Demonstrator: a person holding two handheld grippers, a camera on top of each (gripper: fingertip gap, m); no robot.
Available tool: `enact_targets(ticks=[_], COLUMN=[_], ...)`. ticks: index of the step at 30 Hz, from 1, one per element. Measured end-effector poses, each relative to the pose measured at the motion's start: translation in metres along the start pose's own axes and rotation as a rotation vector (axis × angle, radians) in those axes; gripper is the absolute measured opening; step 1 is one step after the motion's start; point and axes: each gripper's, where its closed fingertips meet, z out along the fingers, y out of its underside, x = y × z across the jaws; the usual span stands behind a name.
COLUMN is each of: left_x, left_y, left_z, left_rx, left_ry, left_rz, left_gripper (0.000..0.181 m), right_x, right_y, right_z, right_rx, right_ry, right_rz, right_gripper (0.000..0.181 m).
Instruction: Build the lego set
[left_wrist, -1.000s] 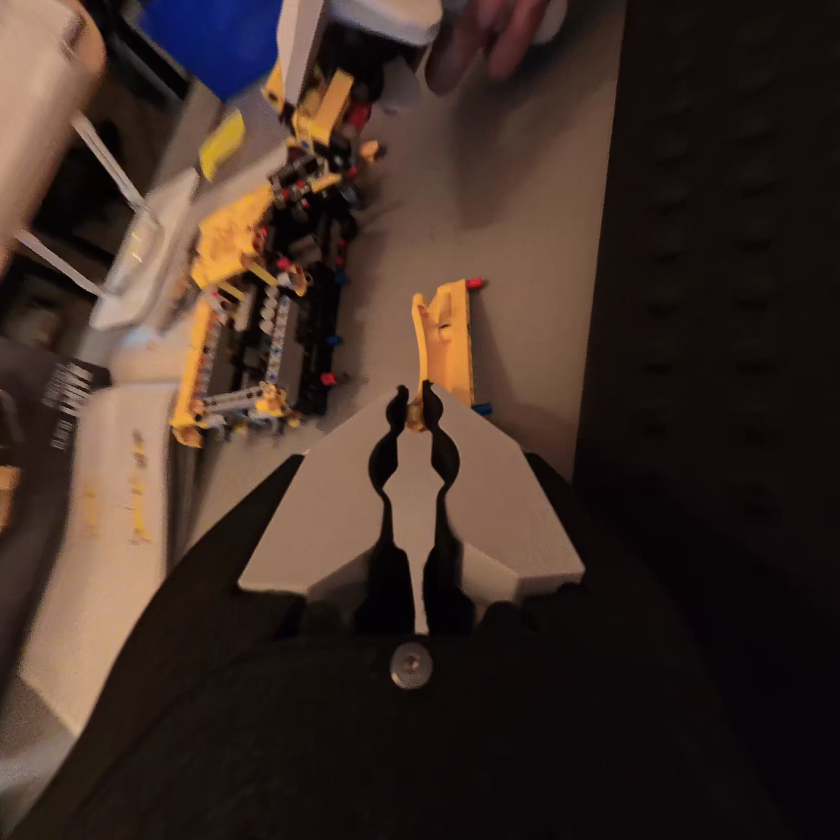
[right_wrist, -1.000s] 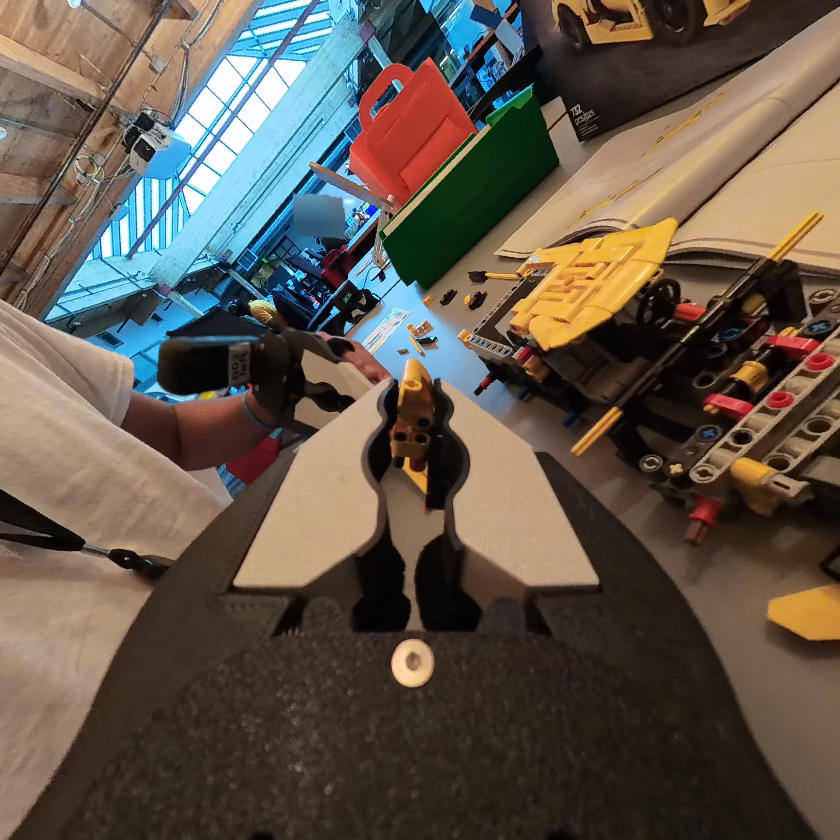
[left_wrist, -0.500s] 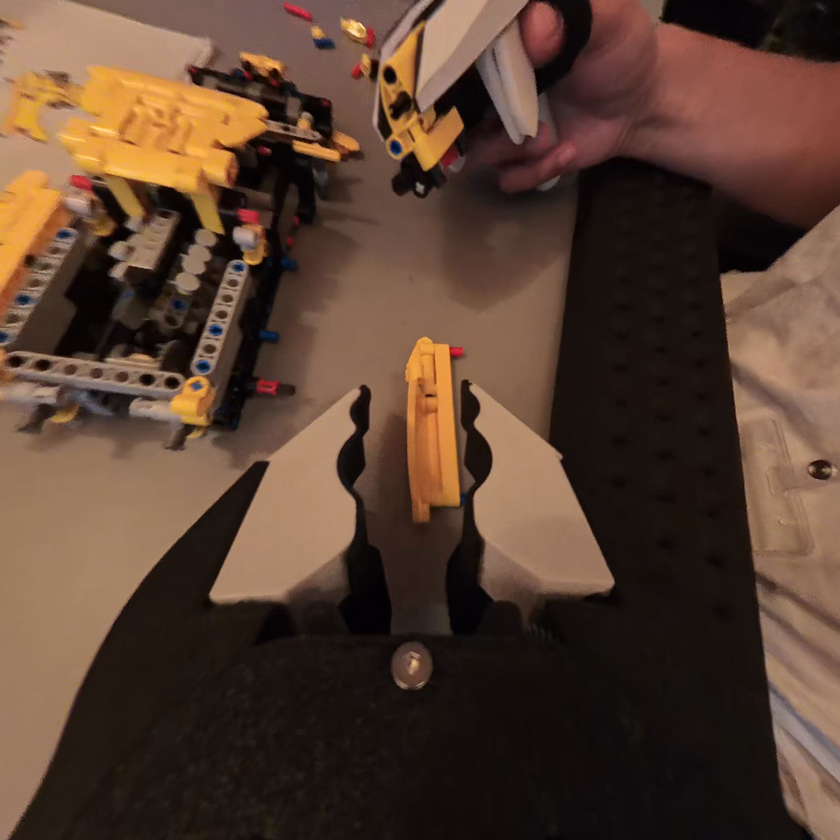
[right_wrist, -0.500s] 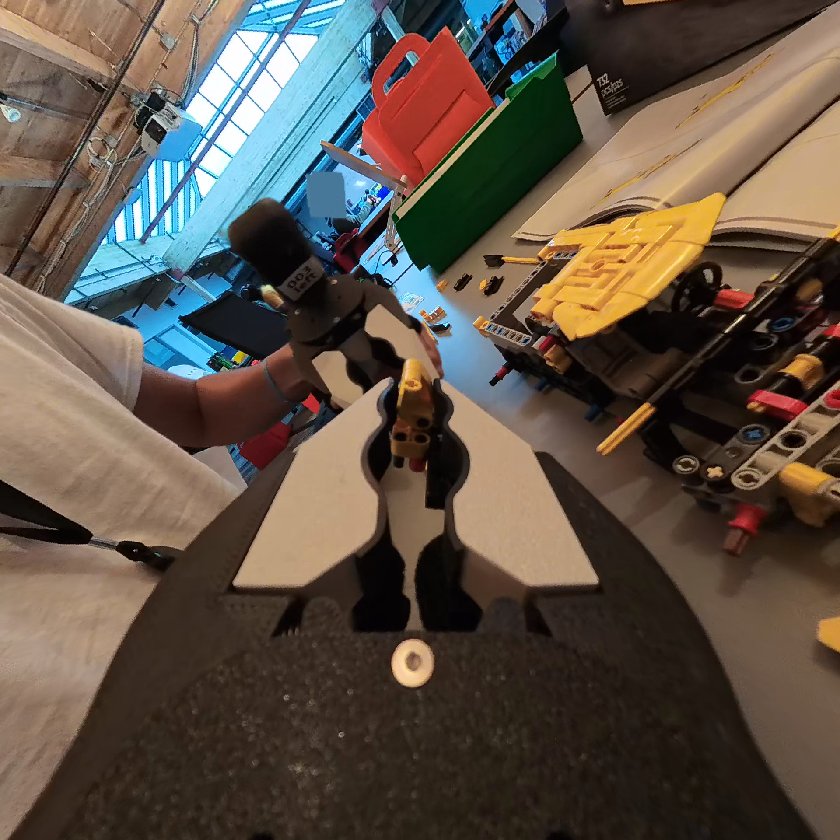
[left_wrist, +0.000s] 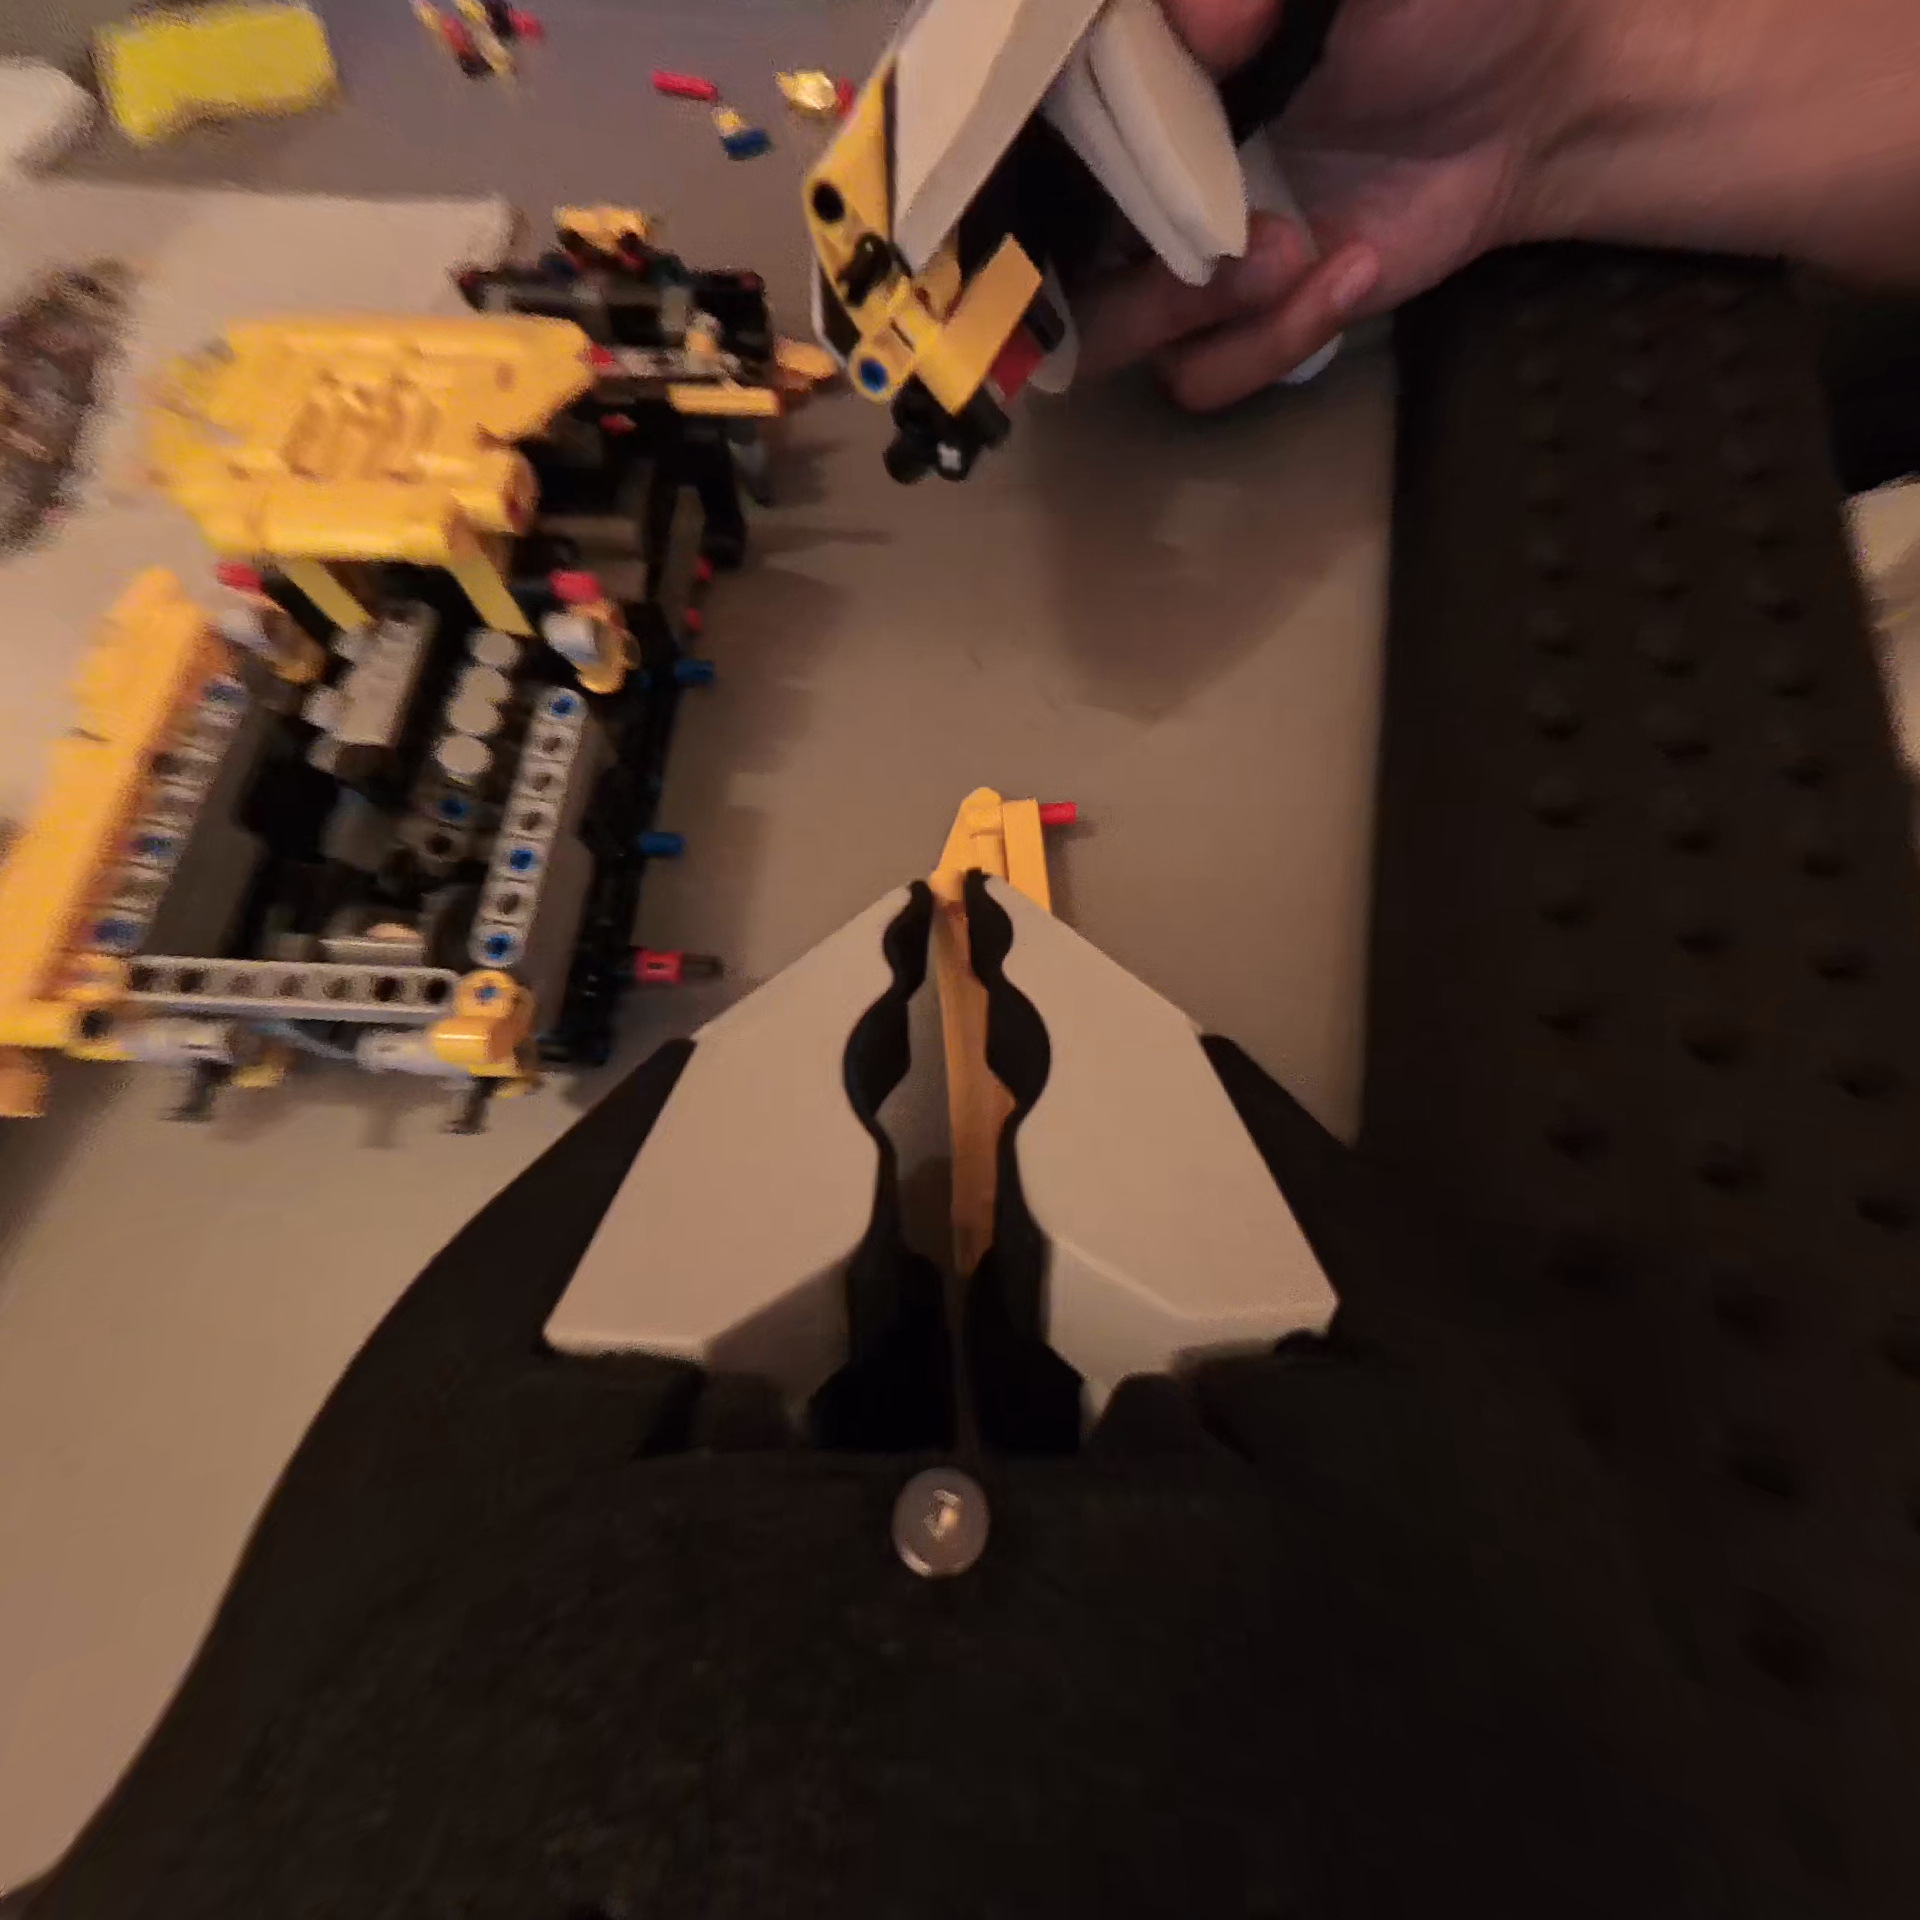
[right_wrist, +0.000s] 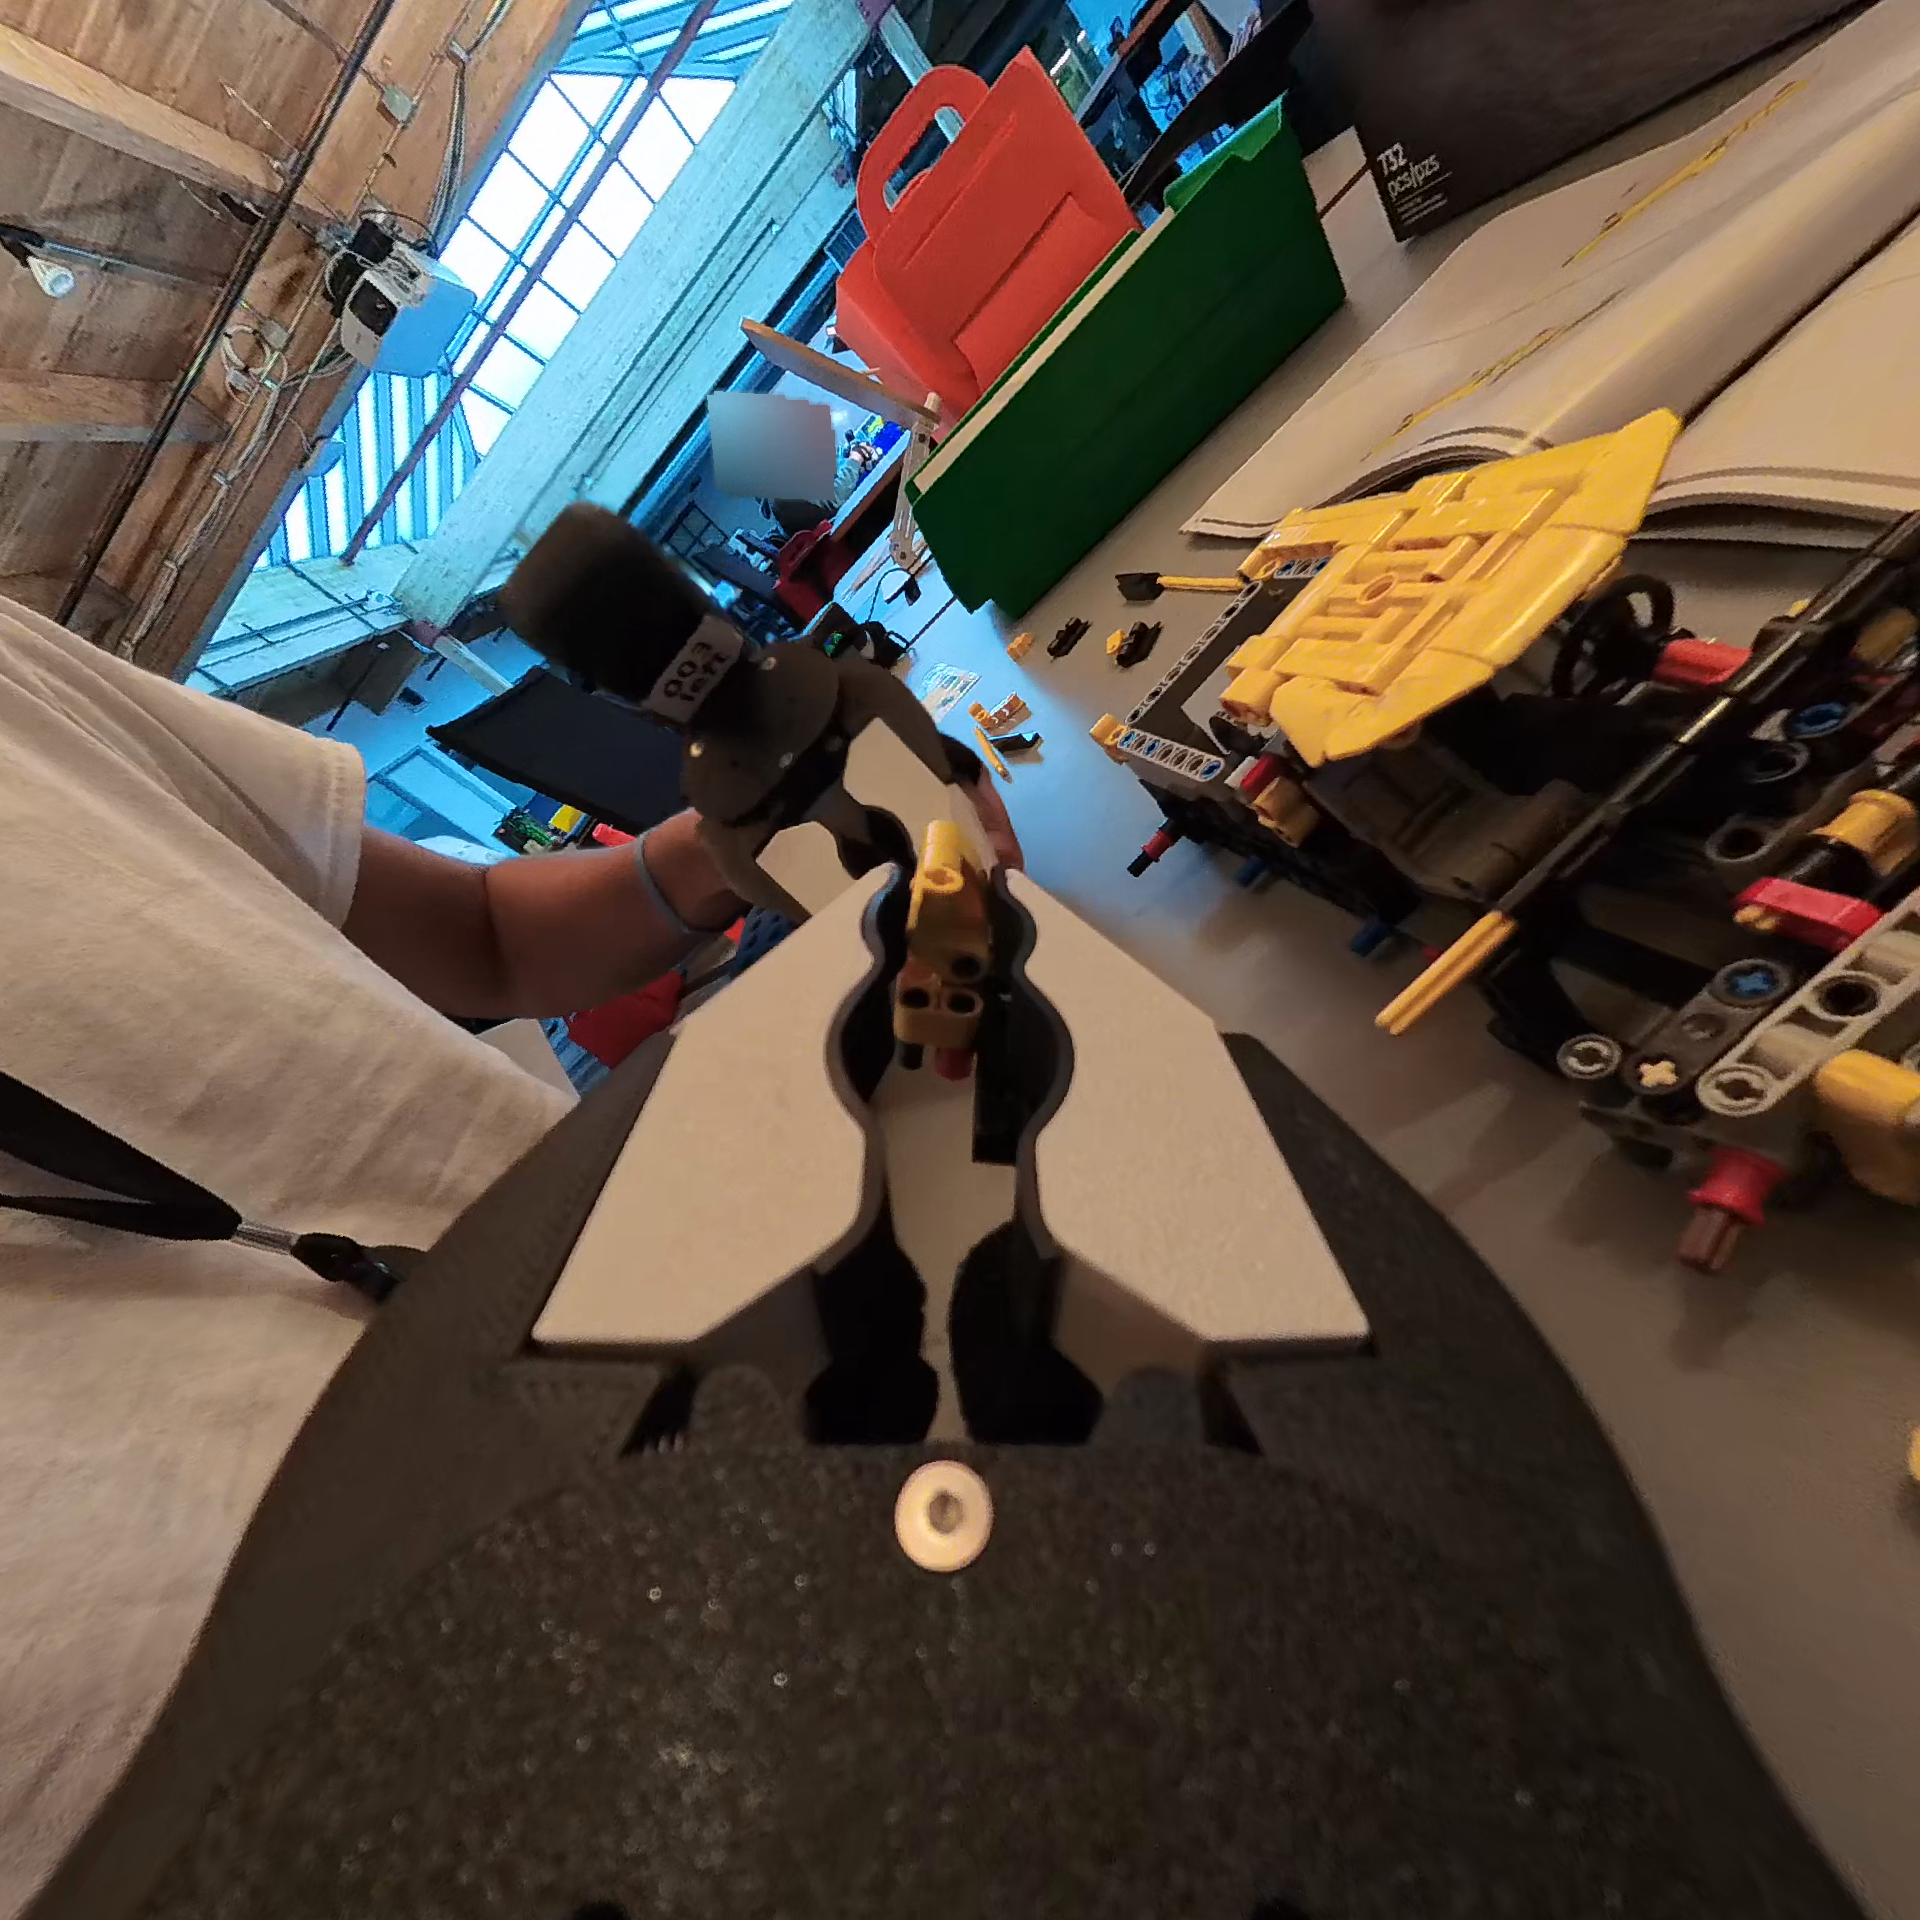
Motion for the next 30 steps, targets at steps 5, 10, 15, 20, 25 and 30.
enact_targets(ticks=[5,10,15,20,25,30], left_x=[-0.023,-0.024,-0.015,-0.003,0.003,0.002], left_y=[-0.037,-0.081,-0.097,-0.105,-0.106,-0.101], left_z=[-0.023,-0.052,-0.054,-0.052,-0.047,-0.042], left_rx=[0.099,0.085,0.056,0.085,0.081,0.067], left_ry=[-0.357,-0.735,-0.835,-0.841,-0.825,-0.774], left_rz=[0.381,0.862,1.121,1.225,1.278,1.27], left_gripper=[0.006,0.006,0.006,0.006,0.006,0.006], right_x=[-0.012,-0.029,-0.051,-0.053,-0.056,-0.051], right_y=[-0.008,-0.006,-0.013,-0.02,-0.016,-0.009], right_z=[0.003,0.013,0.021,0.023,0.023,0.022], right_rx=[0.059,0.053,0.046,0.044,-0.008,-0.04], right_ry=[-0.071,-0.154,-0.25,-0.199,-0.153,-0.11], right_rz=[0.122,0.412,0.547,0.55,0.51,0.488], right_gripper=[0.014,0.014,0.013,0.013,0.013,0.013])
